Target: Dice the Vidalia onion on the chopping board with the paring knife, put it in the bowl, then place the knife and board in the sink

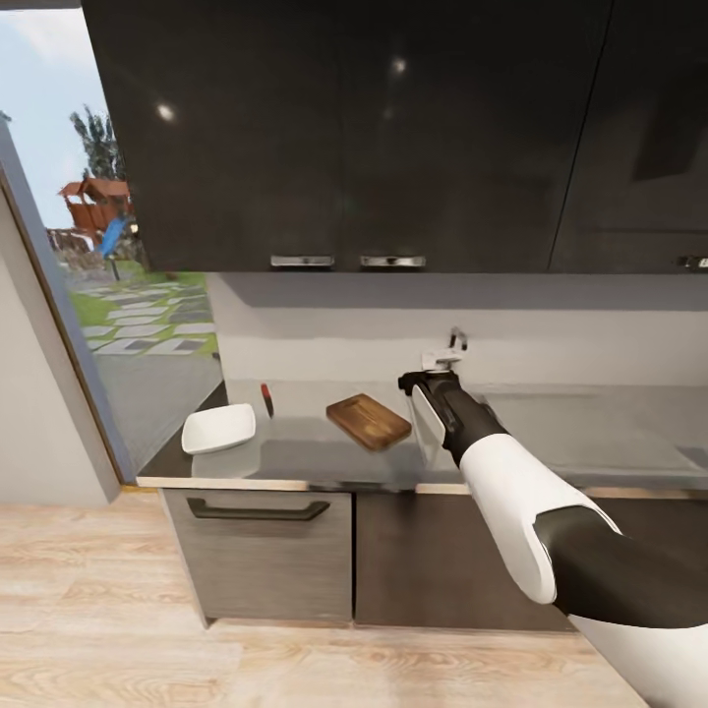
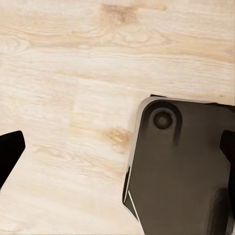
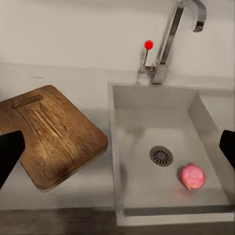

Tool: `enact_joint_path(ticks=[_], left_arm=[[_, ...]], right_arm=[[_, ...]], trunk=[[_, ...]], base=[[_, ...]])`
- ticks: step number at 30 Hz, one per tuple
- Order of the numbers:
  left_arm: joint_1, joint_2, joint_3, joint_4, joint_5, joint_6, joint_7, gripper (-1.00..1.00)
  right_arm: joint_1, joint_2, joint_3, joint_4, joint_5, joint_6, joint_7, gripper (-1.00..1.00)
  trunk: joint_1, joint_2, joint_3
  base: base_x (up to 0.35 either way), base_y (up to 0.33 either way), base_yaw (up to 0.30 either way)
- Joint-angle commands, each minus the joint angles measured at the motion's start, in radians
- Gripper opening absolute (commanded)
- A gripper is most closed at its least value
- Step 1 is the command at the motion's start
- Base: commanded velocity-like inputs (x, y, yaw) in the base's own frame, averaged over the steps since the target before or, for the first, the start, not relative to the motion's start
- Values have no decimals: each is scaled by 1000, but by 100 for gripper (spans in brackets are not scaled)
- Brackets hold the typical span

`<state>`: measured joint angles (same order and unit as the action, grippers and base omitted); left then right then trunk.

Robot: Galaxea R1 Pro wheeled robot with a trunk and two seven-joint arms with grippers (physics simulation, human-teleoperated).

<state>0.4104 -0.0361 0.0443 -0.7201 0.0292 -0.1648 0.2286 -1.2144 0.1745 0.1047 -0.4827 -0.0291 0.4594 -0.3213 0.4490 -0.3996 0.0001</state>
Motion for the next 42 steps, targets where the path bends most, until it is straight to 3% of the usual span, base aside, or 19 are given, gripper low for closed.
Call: enact_joint_path(ticks=[1, 35, 42], left_arm=[[1, -1, 2, -1, 3, -2, 0, 100], [1, -7, 2, 5, 3, -2, 0, 100], [1, -7, 2, 5, 3, -2, 0, 100]], right_arm=[[0, 0, 4, -1, -3, 5, -6, 100], [-1, 0, 5, 54, -3, -23, 2, 100], [-1, 0, 6, 99, -1, -25, 109, 100]], trunk=[[1, 0, 0], [1, 0, 0], [1, 0, 0]], base=[[314, 16, 0], [289, 1, 0], [257, 0, 0]])
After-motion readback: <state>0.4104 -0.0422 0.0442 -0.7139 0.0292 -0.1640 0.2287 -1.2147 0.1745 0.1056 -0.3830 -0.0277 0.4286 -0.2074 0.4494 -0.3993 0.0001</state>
